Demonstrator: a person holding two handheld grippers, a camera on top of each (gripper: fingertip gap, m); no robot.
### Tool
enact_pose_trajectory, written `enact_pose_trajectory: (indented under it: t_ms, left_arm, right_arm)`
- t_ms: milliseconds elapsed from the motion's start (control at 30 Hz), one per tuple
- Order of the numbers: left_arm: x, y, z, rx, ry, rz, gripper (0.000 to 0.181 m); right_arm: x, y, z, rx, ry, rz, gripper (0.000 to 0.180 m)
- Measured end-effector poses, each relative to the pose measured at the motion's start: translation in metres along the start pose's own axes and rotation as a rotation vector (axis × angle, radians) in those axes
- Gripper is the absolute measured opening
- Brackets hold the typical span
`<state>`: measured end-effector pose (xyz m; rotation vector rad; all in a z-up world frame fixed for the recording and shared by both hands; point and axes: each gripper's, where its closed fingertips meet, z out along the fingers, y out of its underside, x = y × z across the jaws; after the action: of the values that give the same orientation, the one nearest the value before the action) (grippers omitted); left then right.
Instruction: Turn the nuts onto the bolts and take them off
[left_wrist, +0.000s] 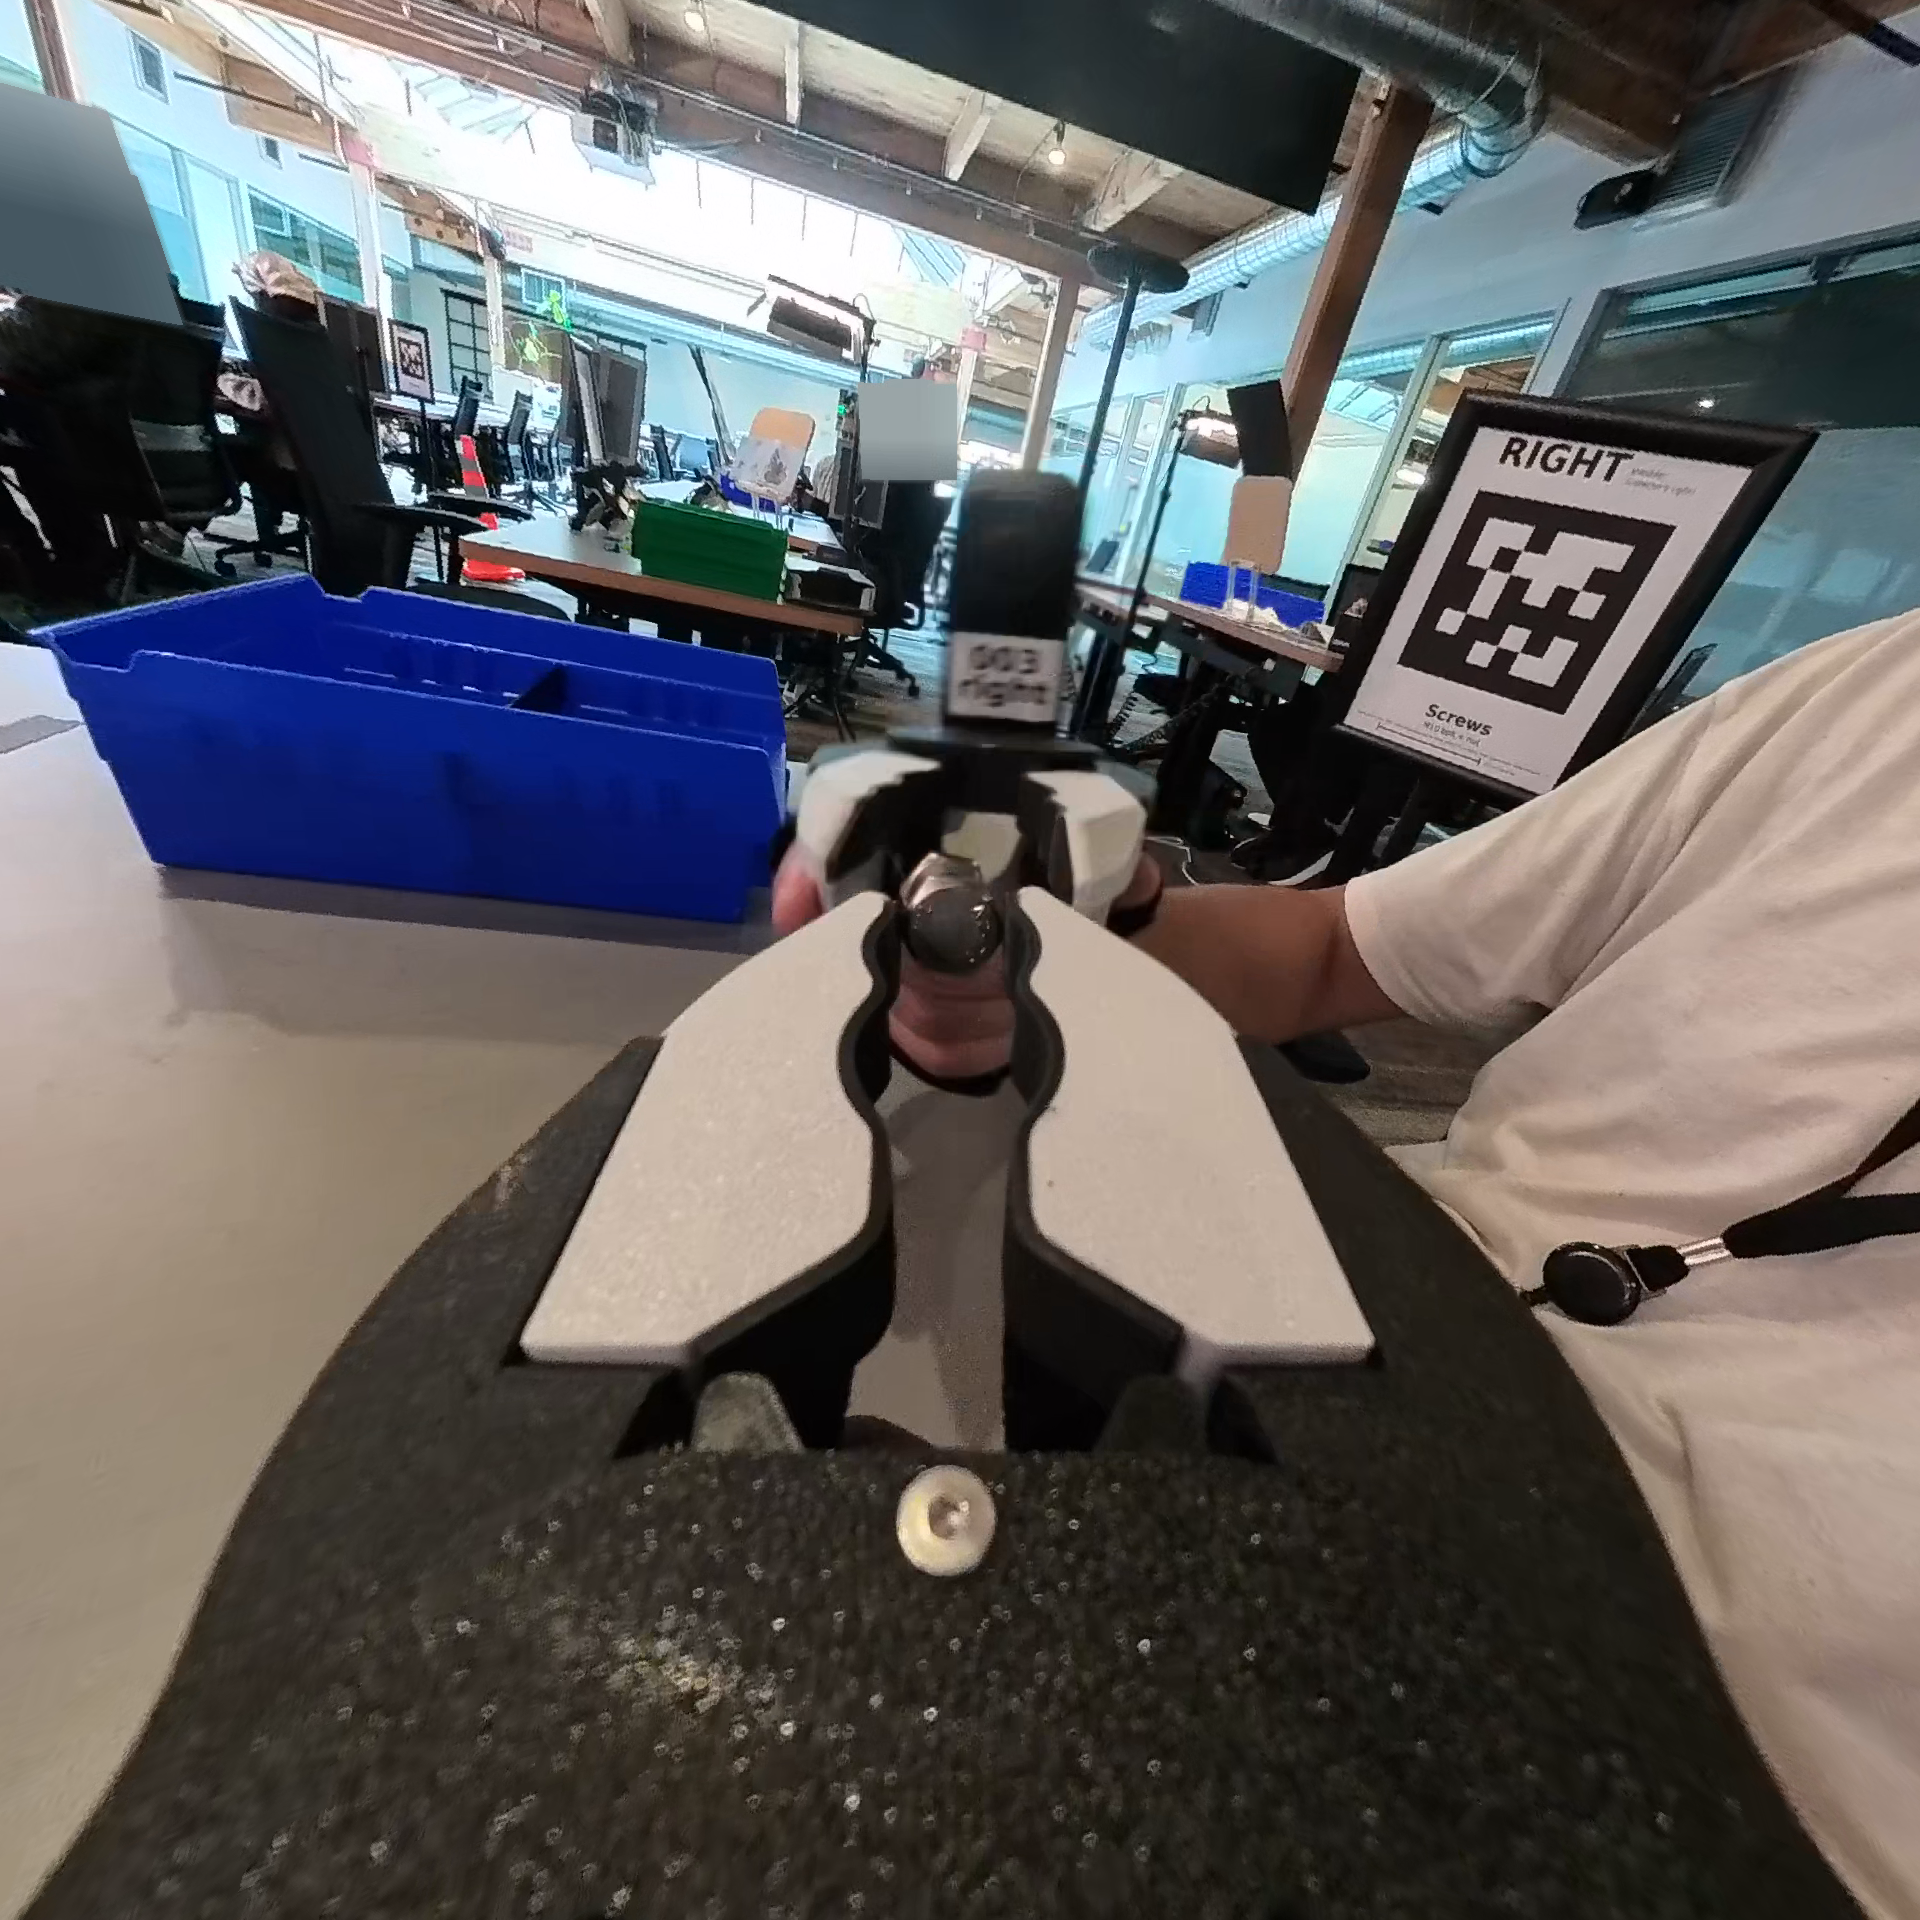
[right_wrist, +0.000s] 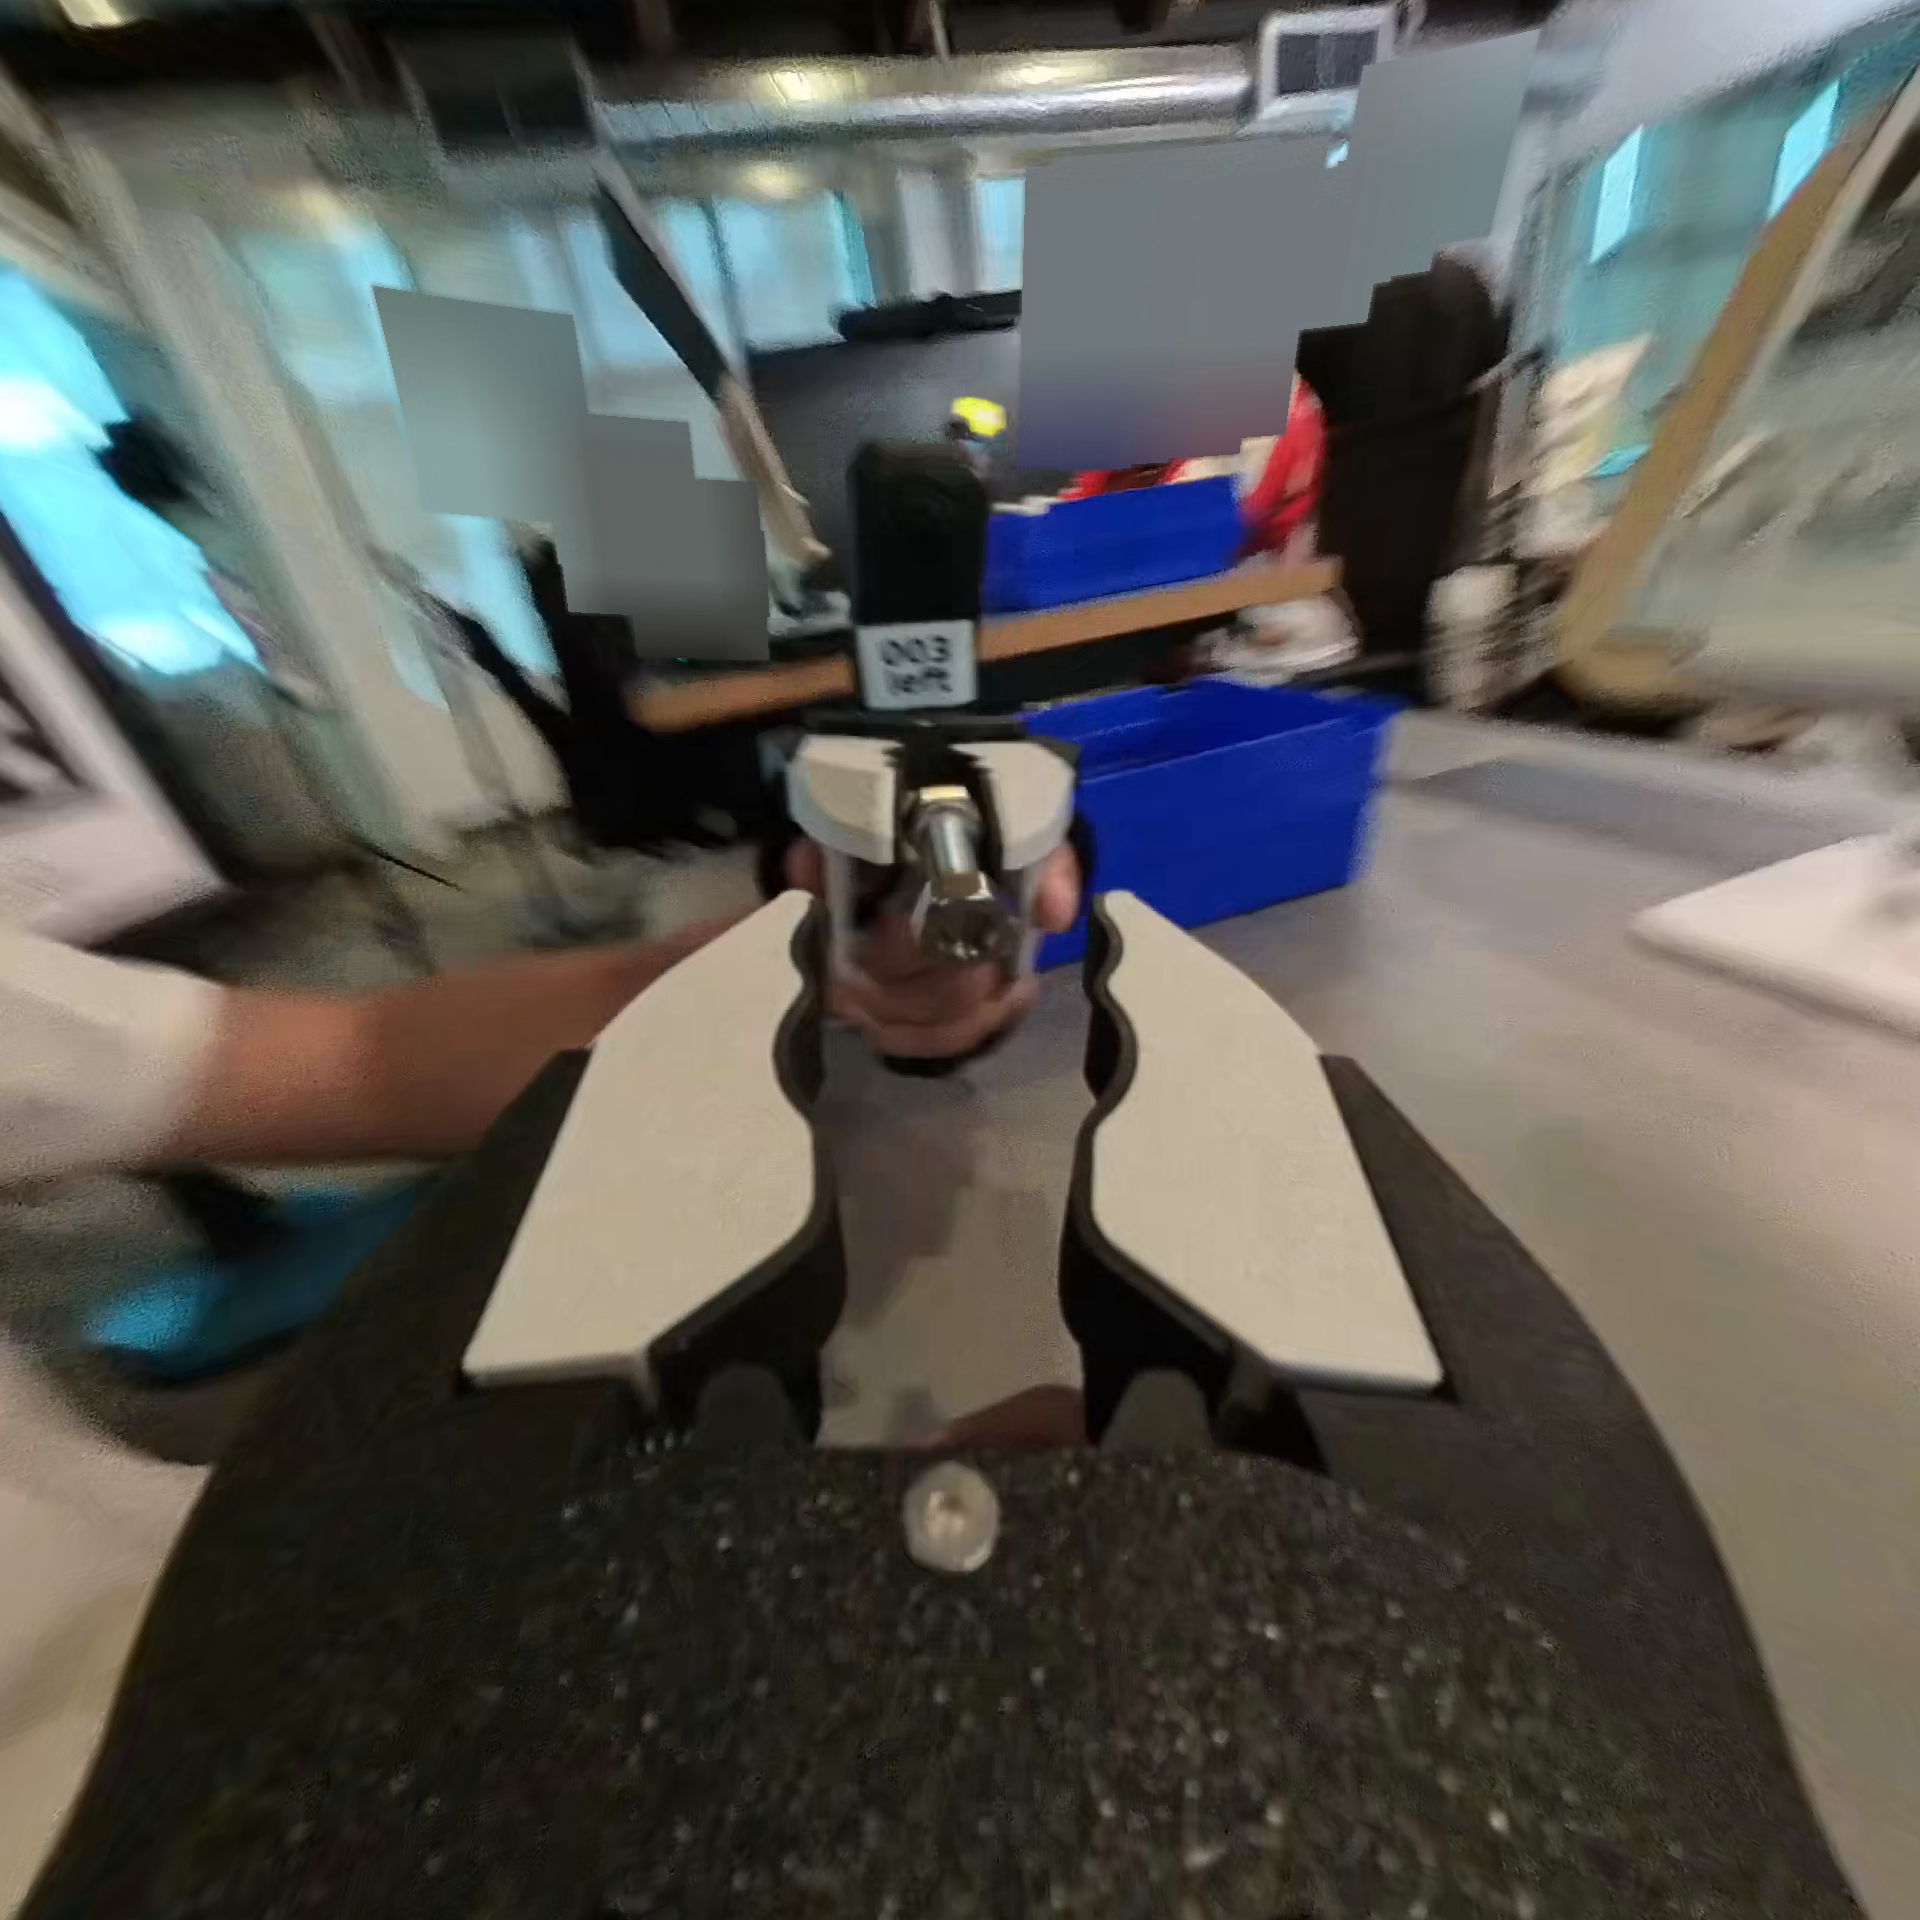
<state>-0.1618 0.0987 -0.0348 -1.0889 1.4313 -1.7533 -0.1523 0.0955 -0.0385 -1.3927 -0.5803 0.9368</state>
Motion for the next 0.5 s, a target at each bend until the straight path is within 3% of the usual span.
enact_pose_trajectory:
  t_ms: [100, 200, 233, 300, 400, 500]
  left_arm:
    - [0.0, 0.0, 0.0, 0.001, 0.0, 0.003, 0.018]
    - [0.0, 0.001, 0.001, -0.004, -0.002, 0.005, 0.018]
    - [0.001, 0.001, 0.002, -0.004, 0.003, 0.003, 0.018]
    - [0.001, 0.001, 0.002, -0.005, 0.002, 0.003, 0.018]
    - [0.001, 0.003, 0.003, -0.018, 0.003, 0.005, 0.018]
    - [0.004, 0.004, 0.003, -0.024, 0.021, -0.001, 0.018]
  right_arm:
    - [-0.003, -0.001, 0.002, 0.051, -0.127, 0.274, 0.044]
    - [-0.003, 0.003, 0.005, 0.055, -0.157, 0.358, 0.03]
    - [-0.004, 0.004, 0.005, 0.058, -0.166, 0.369, 0.018]
    - [-0.004, 0.007, 0.006, 0.041, -0.175, 0.367, 0.018]
    - [-0.004, 0.005, 0.004, 0.032, -0.104, 0.154, 0.017]
    - [-0.003, 0.01, 0.003, -0.066, 0.053, -0.285, 0.018]
